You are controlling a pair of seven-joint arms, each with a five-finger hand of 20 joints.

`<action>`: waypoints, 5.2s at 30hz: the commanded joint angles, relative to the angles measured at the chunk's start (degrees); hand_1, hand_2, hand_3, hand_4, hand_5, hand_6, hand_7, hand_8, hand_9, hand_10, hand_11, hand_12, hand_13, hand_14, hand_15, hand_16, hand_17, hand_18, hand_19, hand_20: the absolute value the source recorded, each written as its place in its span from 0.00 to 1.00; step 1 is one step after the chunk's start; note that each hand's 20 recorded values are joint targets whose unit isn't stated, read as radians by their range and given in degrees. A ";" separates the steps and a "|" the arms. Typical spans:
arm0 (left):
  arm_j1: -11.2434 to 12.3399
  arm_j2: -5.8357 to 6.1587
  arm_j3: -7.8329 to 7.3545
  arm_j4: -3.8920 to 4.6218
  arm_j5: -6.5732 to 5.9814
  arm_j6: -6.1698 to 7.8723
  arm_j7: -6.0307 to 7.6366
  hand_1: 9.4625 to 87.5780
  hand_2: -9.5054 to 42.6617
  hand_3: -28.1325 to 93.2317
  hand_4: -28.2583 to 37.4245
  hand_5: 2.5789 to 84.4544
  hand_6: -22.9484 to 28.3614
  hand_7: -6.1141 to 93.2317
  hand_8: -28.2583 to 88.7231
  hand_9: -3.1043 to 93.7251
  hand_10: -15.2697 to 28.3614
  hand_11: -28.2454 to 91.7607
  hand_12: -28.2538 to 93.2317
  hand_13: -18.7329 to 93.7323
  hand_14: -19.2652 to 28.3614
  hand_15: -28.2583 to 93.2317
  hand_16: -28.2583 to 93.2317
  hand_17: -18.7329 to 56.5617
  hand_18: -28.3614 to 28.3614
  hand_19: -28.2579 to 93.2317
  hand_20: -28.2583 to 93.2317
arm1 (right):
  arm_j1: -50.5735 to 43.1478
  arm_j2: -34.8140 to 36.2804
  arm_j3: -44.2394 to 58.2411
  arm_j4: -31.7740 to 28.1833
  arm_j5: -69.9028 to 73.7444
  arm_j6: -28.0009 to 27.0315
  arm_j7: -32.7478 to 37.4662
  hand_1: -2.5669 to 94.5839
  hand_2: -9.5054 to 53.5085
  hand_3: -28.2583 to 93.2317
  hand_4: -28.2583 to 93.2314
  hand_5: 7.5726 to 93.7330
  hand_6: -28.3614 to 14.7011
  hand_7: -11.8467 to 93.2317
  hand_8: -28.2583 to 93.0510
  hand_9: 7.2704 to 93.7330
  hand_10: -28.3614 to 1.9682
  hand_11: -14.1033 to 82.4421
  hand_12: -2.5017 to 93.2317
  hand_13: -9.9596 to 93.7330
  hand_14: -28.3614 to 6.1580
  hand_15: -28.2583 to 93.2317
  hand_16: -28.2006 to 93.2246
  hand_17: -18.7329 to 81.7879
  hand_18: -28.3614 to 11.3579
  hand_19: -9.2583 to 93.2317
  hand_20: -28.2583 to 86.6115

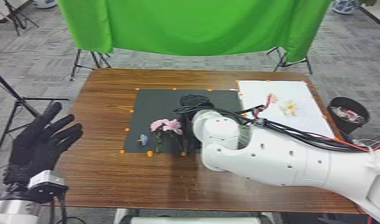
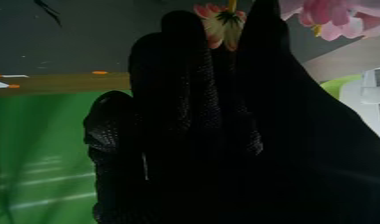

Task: Arrange flowers

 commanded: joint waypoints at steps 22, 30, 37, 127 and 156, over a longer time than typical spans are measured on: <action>4.93 3.17 0.83 -0.68 -3.15 2.43 4.97 0.28 0.31 0.75 0.15 0.38 0.61 0.13 0.19 0.32 0.79 0.43 0.33 0.34 0.99 0.68 0.14 0.17 1.00 0.71 0.17 | 1.61 1.62 2.62 -3.90 1.17 -4.05 0.67 0.46 0.03 0.88 0.03 0.66 0.57 0.27 0.14 0.75 0.42 0.40 0.20 0.81 0.59 0.80 0.35 0.69 0.31 1.00 0.49; 7.48 6.18 0.63 -1.28 -5.30 4.38 8.87 0.28 0.31 0.75 0.15 0.38 0.61 0.13 0.18 0.32 0.79 0.43 0.33 0.34 0.99 0.68 0.14 0.17 1.00 0.71 0.17 | 6.00 9.64 6.52 -7.89 4.94 -3.41 -0.60 0.45 0.06 0.88 0.03 0.66 0.56 0.27 0.14 0.74 0.41 0.40 0.20 0.81 0.57 0.80 0.35 0.69 0.31 1.00 0.48; 6.82 7.37 1.49 -1.24 -5.42 4.47 9.27 0.27 0.31 0.75 0.15 0.38 0.61 0.13 0.19 0.32 0.79 0.43 0.33 0.34 0.99 0.68 0.14 0.17 1.00 0.71 0.17 | 6.98 19.64 10.52 -6.39 10.18 -2.93 -3.52 0.42 0.10 0.88 0.04 0.61 0.54 0.26 0.15 0.64 0.37 0.35 0.18 0.75 0.52 0.80 0.33 0.64 0.31 1.00 0.41; 4.63 7.25 3.31 -0.74 -4.77 3.93 7.68 0.27 0.32 0.75 0.15 0.38 0.61 0.13 0.19 0.31 0.78 0.43 0.33 0.34 0.99 0.68 0.14 0.17 1.00 0.71 0.17 | 3.15 24.35 8.13 -3.12 6.09 12.20 -1.94 0.65 0.00 0.83 0.00 0.82 0.70 0.34 0.25 0.98 0.71 0.23 0.37 0.90 0.75 0.75 0.36 0.73 0.38 1.00 0.50; 2.41 3.45 2.35 -0.66 -2.18 2.52 3.11 0.27 0.31 0.76 0.15 0.38 0.61 0.13 0.18 0.31 0.78 0.43 0.33 0.34 0.99 0.68 0.14 0.17 1.00 0.71 0.16 | 0.48 6.49 5.48 0.69 9.22 7.34 -2.00 0.64 0.00 0.83 0.00 0.82 0.68 0.33 0.27 0.97 0.68 0.25 0.38 0.89 0.73 0.76 0.36 0.72 0.37 1.00 0.52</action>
